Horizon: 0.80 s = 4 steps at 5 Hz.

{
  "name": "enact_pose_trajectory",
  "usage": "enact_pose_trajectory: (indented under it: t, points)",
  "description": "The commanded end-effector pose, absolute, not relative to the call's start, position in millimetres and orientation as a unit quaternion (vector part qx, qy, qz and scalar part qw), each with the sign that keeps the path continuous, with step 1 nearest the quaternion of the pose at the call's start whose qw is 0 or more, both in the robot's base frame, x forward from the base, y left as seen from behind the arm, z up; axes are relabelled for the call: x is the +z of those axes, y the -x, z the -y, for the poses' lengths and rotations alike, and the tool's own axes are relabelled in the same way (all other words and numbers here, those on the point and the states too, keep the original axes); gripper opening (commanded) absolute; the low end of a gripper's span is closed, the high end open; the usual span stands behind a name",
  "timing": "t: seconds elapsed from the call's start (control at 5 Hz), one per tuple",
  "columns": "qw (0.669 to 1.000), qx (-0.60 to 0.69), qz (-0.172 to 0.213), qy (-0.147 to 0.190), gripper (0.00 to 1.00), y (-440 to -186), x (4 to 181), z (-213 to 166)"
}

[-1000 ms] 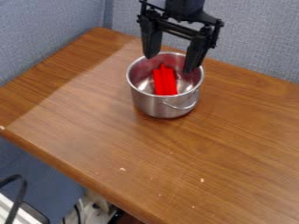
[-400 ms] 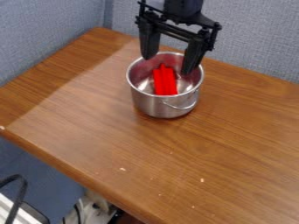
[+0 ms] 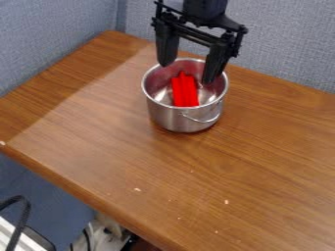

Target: Put the red object in the metal pot

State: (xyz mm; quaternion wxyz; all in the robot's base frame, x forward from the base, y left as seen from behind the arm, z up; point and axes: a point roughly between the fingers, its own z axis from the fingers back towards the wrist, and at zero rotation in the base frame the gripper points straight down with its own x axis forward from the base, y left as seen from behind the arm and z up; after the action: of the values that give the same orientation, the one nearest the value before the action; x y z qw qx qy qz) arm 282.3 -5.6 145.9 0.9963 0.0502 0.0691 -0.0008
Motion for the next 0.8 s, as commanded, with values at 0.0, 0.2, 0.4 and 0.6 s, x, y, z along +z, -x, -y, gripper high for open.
enact_pose_trajectory:
  t: [0.0, 0.2, 0.4, 0.6]
  points:
    - [0.997, 0.001, -0.049, -0.057, 1.0, -283.7, 158.5, 0.5]
    - [0.997, 0.003, -0.046, -0.059, 1.0, -284.4, 161.2, -2.6]
    - [0.997, 0.003, -0.044, -0.062, 1.0, -284.5, 164.1, -5.0]
    - [0.997, 0.002, -0.041, -0.064, 1.0, -285.1, 167.1, -5.7]
